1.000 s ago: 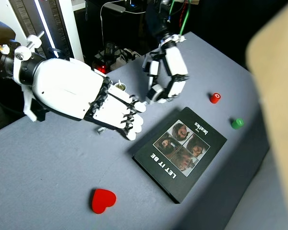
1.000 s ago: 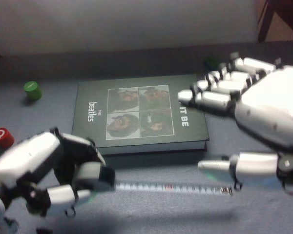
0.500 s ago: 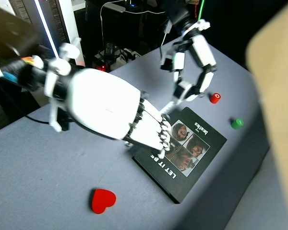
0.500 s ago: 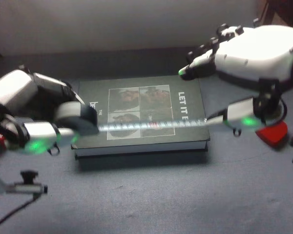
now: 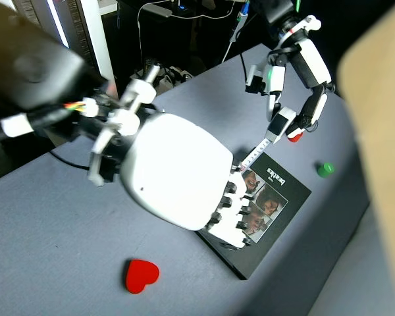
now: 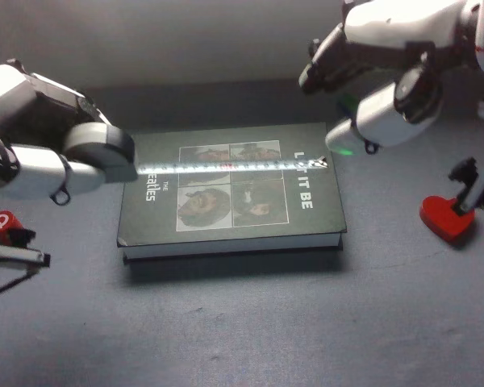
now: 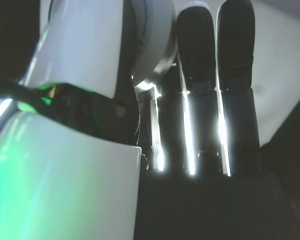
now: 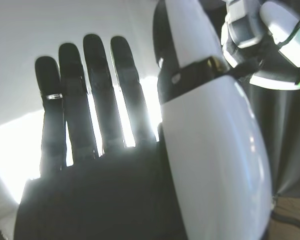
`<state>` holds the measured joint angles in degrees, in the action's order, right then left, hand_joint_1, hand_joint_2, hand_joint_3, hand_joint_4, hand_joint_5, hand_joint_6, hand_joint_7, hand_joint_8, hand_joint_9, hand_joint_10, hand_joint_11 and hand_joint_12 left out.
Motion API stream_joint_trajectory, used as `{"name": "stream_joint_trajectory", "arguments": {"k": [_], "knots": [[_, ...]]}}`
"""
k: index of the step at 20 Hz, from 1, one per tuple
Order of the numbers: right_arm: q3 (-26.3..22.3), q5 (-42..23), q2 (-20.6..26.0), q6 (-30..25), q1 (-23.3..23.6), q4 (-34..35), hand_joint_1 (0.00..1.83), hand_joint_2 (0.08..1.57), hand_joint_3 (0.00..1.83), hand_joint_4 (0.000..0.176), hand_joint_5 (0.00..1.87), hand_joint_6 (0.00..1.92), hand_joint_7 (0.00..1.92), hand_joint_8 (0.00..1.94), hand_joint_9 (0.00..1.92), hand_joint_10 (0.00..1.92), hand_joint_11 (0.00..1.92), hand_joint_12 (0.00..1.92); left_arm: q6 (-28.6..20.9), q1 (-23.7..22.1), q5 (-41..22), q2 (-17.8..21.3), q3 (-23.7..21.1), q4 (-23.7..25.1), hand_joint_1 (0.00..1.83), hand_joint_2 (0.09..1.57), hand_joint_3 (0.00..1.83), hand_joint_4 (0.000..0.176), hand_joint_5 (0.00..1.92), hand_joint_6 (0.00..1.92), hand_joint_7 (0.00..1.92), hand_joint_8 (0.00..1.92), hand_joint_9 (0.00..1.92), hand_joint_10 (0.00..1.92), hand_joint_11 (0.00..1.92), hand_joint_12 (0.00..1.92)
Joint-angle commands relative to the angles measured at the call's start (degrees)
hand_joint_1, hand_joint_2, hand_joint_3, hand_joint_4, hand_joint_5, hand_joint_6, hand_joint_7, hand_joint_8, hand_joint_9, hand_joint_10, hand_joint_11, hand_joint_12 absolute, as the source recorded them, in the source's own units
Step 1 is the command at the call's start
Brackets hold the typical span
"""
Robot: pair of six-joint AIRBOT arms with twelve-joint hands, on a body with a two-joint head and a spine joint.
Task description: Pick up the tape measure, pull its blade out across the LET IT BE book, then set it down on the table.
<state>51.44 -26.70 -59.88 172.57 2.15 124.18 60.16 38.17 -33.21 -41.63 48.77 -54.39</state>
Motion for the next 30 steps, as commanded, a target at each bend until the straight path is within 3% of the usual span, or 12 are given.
{"name": "stream_joint_trajectory", "arguments": {"k": [1, 5, 6, 9, 11, 15, 19, 21, 25, 28, 29, 30], "knots": [[0.5, 3.5, -0.3, -0.1, 1.0, -2.0, 0.92, 1.08, 0.0, 0.0, 0.6, 0.01, 0.66, 0.01, 0.58, 0.02, 0.23, 0.97, -0.9, -1.0, -3.8, 0.4, 0.4, 2.2, 1.39, 1.08, 0.0, 0.0, 1.01, 0.78, 1.05, 0.79, 1.01, 1.15, 0.88, 1.01], [3.2, 10.1, -1.4, -1.1, 0.2, -4.6, 0.92, 1.08, 0.0, 0.0, 0.6, 0.01, 0.66, 0.01, 0.58, 0.02, 0.25, 0.98, -1.0, -1.7, -2.9, 0.3, 1.0, 0.9, 1.39, 1.08, 0.0, 0.0, 1.01, 0.78, 1.05, 0.8, 1.01, 1.16, 0.88, 1.04], [3.5, 12.1, -1.3, -5.5, -0.6, -9.7, 0.92, 1.08, 0.0, 0.0, 0.6, 0.01, 0.66, 0.01, 0.58, 0.02, 0.25, 0.98, -1.0, -1.7, -3.0, 0.3, 1.0, 0.8, 1.39, 1.08, 0.0, 0.0, 1.01, 0.79, 1.04, 0.8, 1.01, 1.15, 0.88, 1.04], [5.3, 17.2, -1.3, -31.3, -2.4, -38.8, 0.94, 1.09, 0.0, 0.0, 0.59, 0.0, 0.66, 0.0, 0.59, 0.02, 0.24, 0.97, -1.0, -1.5, -3.0, 0.3, 0.8, 0.1, 1.39, 1.08, 0.0, 0.0, 1.01, 0.79, 1.04, 0.8, 1.02, 1.15, 0.89, 1.04], [8.9, 21.8, -2.1, -43.9, -2.7, -48.1, 0.94, 1.09, 0.0, 0.0, 0.58, 0.0, 0.65, 0.0, 0.58, 0.01, 0.23, 0.97, -1.0, -1.5, -3.5, 0.4, 0.8, -0.4, 1.39, 1.08, 0.0, 0.0, 1.01, 0.79, 1.04, 0.79, 1.02, 1.15, 0.88, 1.04], [13.6, 27.9, -3.2, -49.2, -2.8, -48.3, 0.94, 1.09, 0.0, 0.0, 0.58, 0.0, 0.65, 0.0, 0.58, 0.01, 0.22, 0.97, -0.4, -1.7, -4.4, 0.4, 0.6, -2.2, 1.39, 1.08, 0.0, 0.0, 1.01, 0.79, 1.04, 0.79, 1.02, 1.15, 0.88, 1.04], [13.7, 28.2, -3.5, -50.3, -3.0, -46.5, 0.94, 1.09, 0.0, 0.0, 0.58, 0.0, 0.65, 0.0, 0.58, 0.01, 0.24, 0.98, -0.1, -1.4, -4.5, 0.3, 0.5, -2.8, 1.39, 1.08, 0.0, 0.0, 1.0, 0.79, 1.05, 0.79, 1.02, 1.15, 0.89, 1.04], [14.1, 26.4, -4.6, -48.6, -2.9, -46.5, 0.94, 1.09, 0.0, 0.0, 0.59, 0.0, 0.65, 0.0, 0.58, 0.01, 0.24, 0.98, 0.3, -1.4, -4.8, 0.3, 0.4, -3.4, 1.39, 1.08, 0.0, 0.0, 1.0, 0.79, 1.06, 0.78, 1.02, 1.15, 0.89, 1.04], [14.1, 19.1, -7.5, -36.1, -3.5, -44.5, 0.95, 1.1, 0.0, 0.0, 0.6, 0.01, 0.67, 0.01, 0.6, 0.01, 0.23, 0.98, 0.7, -1.3, -5.6, 0.3, 0.0, -4.7, 1.39, 1.08, 0.0, 0.0, 1.0, 0.8, 1.05, 0.79, 1.03, 1.13, 0.89, 1.04], [14.0, 10.9, -10.3, -5.5, -2.9, -16.5, 0.95, 1.1, 0.0, 0.0, 0.6, 0.01, 0.68, 0.01, 0.6, 0.01, 0.24, 0.98, 0.7, -1.5, -6.0, 0.2, 0.1, -5.1, 1.39, 1.08, 0.0, 0.0, 1.0, 0.8, 1.05, 0.79, 1.03, 1.13, 0.88, 1.04], [14.0, 8.8, -11.0, -0.6, -2.5, -10.7, 0.95, 1.1, 0.0, 0.0, 0.59, 0.0, 0.68, 0.01, 0.6, 0.01, 0.24, 0.98, 0.7, -1.6, -6.2, 0.2, 0.1, -5.1, 1.39, 1.08, 0.0, 0.0, 1.0, 0.81, 1.06, 0.78, 1.02, 1.13, 0.88, 1.04], [13.7, 7.0, -11.4, -0.2, -2.2, -9.1, 0.95, 1.1, 0.0, 0.0, 0.59, 0.0, 0.67, 0.01, 0.6, 0.01, 0.24, 0.98, 0.8, -1.6, -6.4, 0.1, 0.0, -5.1, 1.39, 1.08, 0.0, 0.0, 1.0, 0.81, 1.06, 0.77, 1.02, 1.13, 0.88, 1.04]]}}
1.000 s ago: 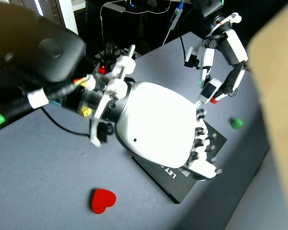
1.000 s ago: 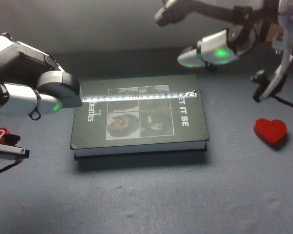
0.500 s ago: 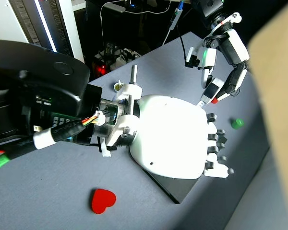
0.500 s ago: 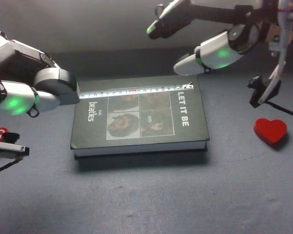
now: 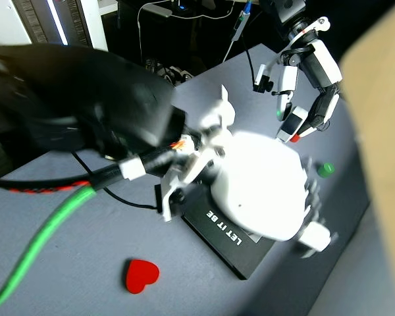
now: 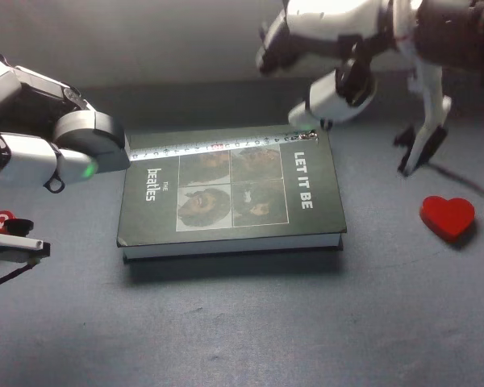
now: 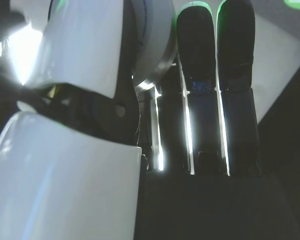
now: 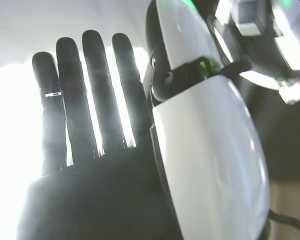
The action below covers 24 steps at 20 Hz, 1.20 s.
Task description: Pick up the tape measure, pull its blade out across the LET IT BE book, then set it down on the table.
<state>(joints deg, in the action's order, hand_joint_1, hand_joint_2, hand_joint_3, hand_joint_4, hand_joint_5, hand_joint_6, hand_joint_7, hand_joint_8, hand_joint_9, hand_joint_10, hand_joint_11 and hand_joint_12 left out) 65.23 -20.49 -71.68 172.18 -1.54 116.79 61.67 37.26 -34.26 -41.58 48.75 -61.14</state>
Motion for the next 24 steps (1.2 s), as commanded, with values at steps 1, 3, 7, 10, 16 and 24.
{"name": "stream_joint_trajectory", "arguments": {"k": [1, 3, 7, 10, 16, 24], "knots": [[-0.5, 0.3, 0.1, 0.2, 1.8, -1.5, 0.95, 1.1, 0.0, 0.0, 0.59, 0.0, 0.67, 0.01, 0.6, 0.01, 0.24, 0.98, -0.6, -0.7, -5.3, 0.1, 0.0, 1.7, 1.39, 1.08, 0.0, 0.0, 1.0, 0.8, 1.06, 0.77, 1.02, 1.14, 0.88, 1.04], [-1.2, -0.4, -0.4, 0.2, 2.6, -0.4, 0.95, 1.09, 0.0, 0.0, 0.59, 0.0, 0.67, 0.01, 0.6, 0.01, 0.24, 0.98, -0.6, -0.7, -5.3, 0.1, 0.0, 1.7, 1.39, 1.08, 0.0, 0.0, 1.0, 0.8, 1.06, 0.77, 1.02, 1.14, 0.88, 1.04], [-3.5, -3.0, -0.6, 0.3, 2.9, -0.4, 0.95, 1.09, 0.0, 0.0, 0.6, 0.01, 0.68, 0.01, 0.61, 0.01, 0.23, 0.98, -0.6, -0.7, -5.5, 0.0, -0.1, 1.3, 1.39, 1.08, 0.0, 0.0, 1.0, 0.8, 1.06, 0.78, 1.03, 1.13, 0.9, 1.05], [-4.1, -4.1, -1.1, 0.3, 2.3, -0.5, 0.95, 1.09, 0.0, 0.0, 0.58, 0.0, 0.67, 0.0, 0.6, 0.01, 0.22, 0.97, -0.6, -0.8, -5.5, 0.0, -0.1, 1.3, 1.39, 1.08, 0.0, 0.0, 1.02, 0.78, 1.06, 0.76, 1.02, 1.13, 0.9, 1.03], [-3.8, -3.6, -2.3, 0.3, 1.4, -0.7, 0.95, 1.09, 0.0, 0.0, 0.59, 0.01, 0.67, 0.0, 0.61, 0.01, 0.23, 0.98, -1.1, -0.8, -5.6, 0.0, -0.1, 1.2, 1.38, 1.08, 0.0, 0.0, 0.99, 0.82, 1.04, 0.8, 1.01, 1.16, 0.89, 1.05], [-2.1, -1.1, -2.8, 0.3, -0.2, -0.8, 0.95, 1.09, 0.0, 0.0, 0.61, 0.01, 0.69, 0.0, 0.62, 0.01, 0.25, 0.98, -2.9, -0.8, -4.5, -0.2, 0.1, 3.2, 1.39, 1.08, 0.0, 0.0, 1.0, 0.8, 1.06, 0.78, 1.01, 1.15, 0.89, 1.05]]}}
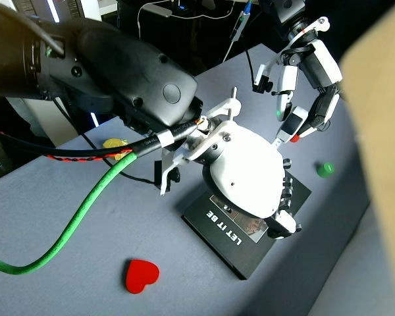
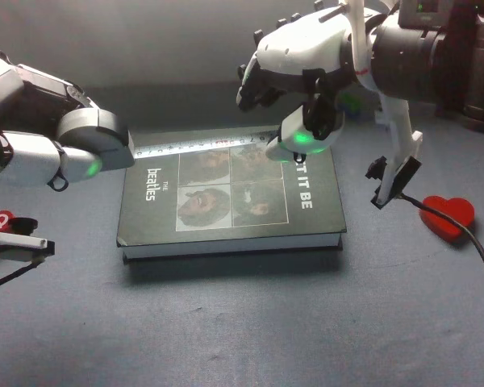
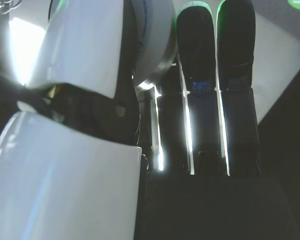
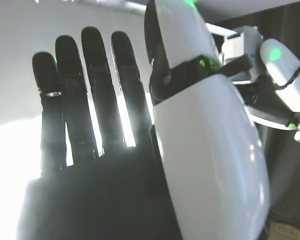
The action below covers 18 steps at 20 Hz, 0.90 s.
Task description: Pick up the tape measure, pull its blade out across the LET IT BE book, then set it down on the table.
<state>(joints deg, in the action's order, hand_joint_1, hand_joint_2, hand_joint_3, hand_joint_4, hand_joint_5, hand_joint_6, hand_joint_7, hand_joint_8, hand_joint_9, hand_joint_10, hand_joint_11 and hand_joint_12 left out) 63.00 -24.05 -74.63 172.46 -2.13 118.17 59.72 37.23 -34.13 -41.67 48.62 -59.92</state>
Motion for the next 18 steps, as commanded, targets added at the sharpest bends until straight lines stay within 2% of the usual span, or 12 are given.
{"name": "stream_joint_trajectory", "arguments": {"k": [1, 18], "knots": [[0.2, 2.5, 0.2, 0.0, 0.4, -2.1, 0.95, 1.09, 0.0, 0.0, 0.61, 0.01, 0.69, 0.0, 0.62, 0.01, 0.25, 0.98, -1.1, -0.7, -4.6, -0.1, 0.3, 2.0, 1.39, 1.08, 0.0, 0.0, 1.0, 0.8, 1.06, 0.78, 1.02, 1.14, 0.89, 1.05], [0.4, 2.2, 0.2, 0.0, -0.2, -2.8, 0.94, 1.09, 0.0, 0.0, 0.63, 0.01, 0.71, 0.01, 0.64, 0.01, 0.25, 0.98, -1.4, -0.5, -4.7, -0.1, 0.4, 2.3, 1.38, 1.08, 0.0, 0.0, 0.99, 0.81, 1.05, 0.79, 1.01, 1.17, 0.87, 1.07]]}}
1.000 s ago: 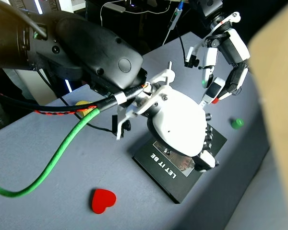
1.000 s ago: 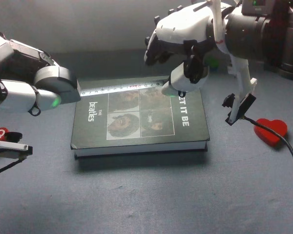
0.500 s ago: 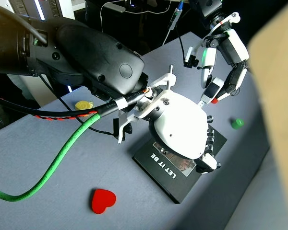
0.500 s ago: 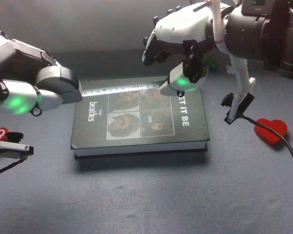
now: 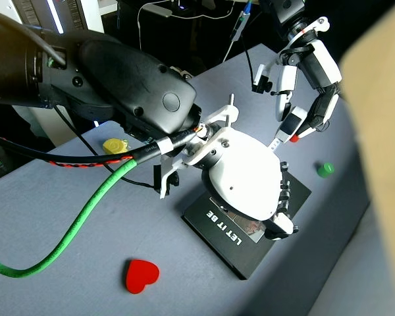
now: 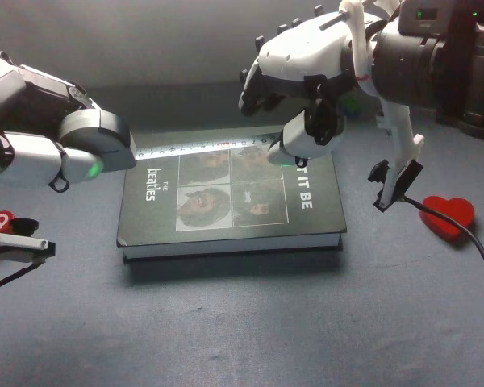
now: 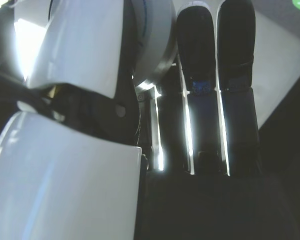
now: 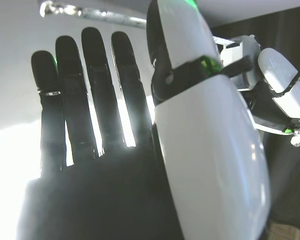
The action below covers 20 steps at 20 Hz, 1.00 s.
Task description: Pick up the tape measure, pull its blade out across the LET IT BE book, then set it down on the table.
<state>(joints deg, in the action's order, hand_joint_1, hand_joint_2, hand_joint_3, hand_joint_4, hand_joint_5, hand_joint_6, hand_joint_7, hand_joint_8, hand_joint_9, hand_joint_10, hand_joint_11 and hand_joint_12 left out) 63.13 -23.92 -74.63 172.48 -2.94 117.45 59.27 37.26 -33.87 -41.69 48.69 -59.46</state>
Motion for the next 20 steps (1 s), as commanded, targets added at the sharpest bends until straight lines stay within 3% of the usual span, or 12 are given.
{"name": "stream_joint_trajectory", "arguments": {"k": [1, 12, 15, 16, 17, 18, 20], "knots": [[0.2, 2.1, 0.2, 0.0, 0.6, -2.0, 0.94, 1.09, 0.0, 0.0, 0.63, 0.01, 0.71, 0.01, 0.64, 0.01, 0.25, 0.99, -0.9, -0.5, -5.0, -0.1, 0.4, 1.9, 1.38, 1.08, 0.0, 0.0, 0.99, 0.81, 1.05, 0.79, 1.01, 1.17, 0.87, 1.07], [0.3, 2.1, 0.4, 0.0, 0.8, -2.0, 0.96, 1.1, 0.0, 0.0, 0.63, 0.0, 0.72, 0.01, 0.65, 0.01, 0.28, 1.0, -0.8, -0.3, -5.3, -0.1, 0.3, 2.0, 1.39, 1.08, 0.0, 0.0, 1.0, 0.79, 1.06, 0.78, 1.01, 1.16, 0.88, 1.07], [0.3, 2.1, 0.4, 0.0, 0.8, -2.0, 1.0, 1.13, 0.0, 0.0, 0.79, 0.03, 0.82, 0.02, 0.78, 0.05, 0.39, 1.07, -0.8, -0.3, -5.3, -0.1, 0.3, 1.9, 1.39, 1.08, 0.0, 0.0, 1.0, 0.8, 1.05, 0.79, 1.02, 1.14, 0.88, 1.07], [0.3, 2.1, 0.4, 0.0, 0.8, -2.0, 1.16, 1.14, 0.0, 0.0, 0.89, 0.92, 0.93, 0.78, 0.94, 0.13, 0.53, 1.17, -0.8, -0.3, -5.3, -0.1, 0.3, 1.9, 1.39, 1.08, 0.0, 0.0, 1.0, 0.8, 1.05, 0.79, 1.02, 1.14, 0.88, 1.07], [0.3, 2.1, 0.4, 0.0, 0.8, -2.0, 1.16, 1.14, 0.0, 0.0, 0.89, 0.92, 0.93, 0.78, 0.94, 0.13, 0.53, 1.17, -0.8, -0.3, -5.3, -0.1, 0.3, 1.9, 1.39, 1.08, 0.0, 0.0, 1.0, 0.8, 1.05, 0.79, 1.02, 1.14, 0.88, 1.07], [0.3, 2.3, 0.4, 0.0, 0.8, -2.0, 1.19, 1.14, 0.0, 0.028, 0.89, 1.13, 0.97, 0.99, 1.05, 0.37, 0.69, 1.27, -0.8, -0.3, -5.3, -0.1, 0.4, 1.9, 1.39, 1.08, 0.0, 0.0, 1.0, 0.8, 1.05, 0.79, 1.02, 1.14, 0.89, 1.07], [0.3, 2.4, 0.5, 0.0, 0.8, -2.0, 1.2, 1.14, 0.0, 0.026, 0.89, 1.12, 0.98, 1.0, 0.97, 0.6, 0.73, 1.28, -0.8, -0.3, -5.4, -0.1, 0.4, 1.9, 1.39, 1.08, 0.0, 0.0, 1.0, 0.8, 1.05, 0.79, 1.02, 1.14, 0.89, 1.07]]}}
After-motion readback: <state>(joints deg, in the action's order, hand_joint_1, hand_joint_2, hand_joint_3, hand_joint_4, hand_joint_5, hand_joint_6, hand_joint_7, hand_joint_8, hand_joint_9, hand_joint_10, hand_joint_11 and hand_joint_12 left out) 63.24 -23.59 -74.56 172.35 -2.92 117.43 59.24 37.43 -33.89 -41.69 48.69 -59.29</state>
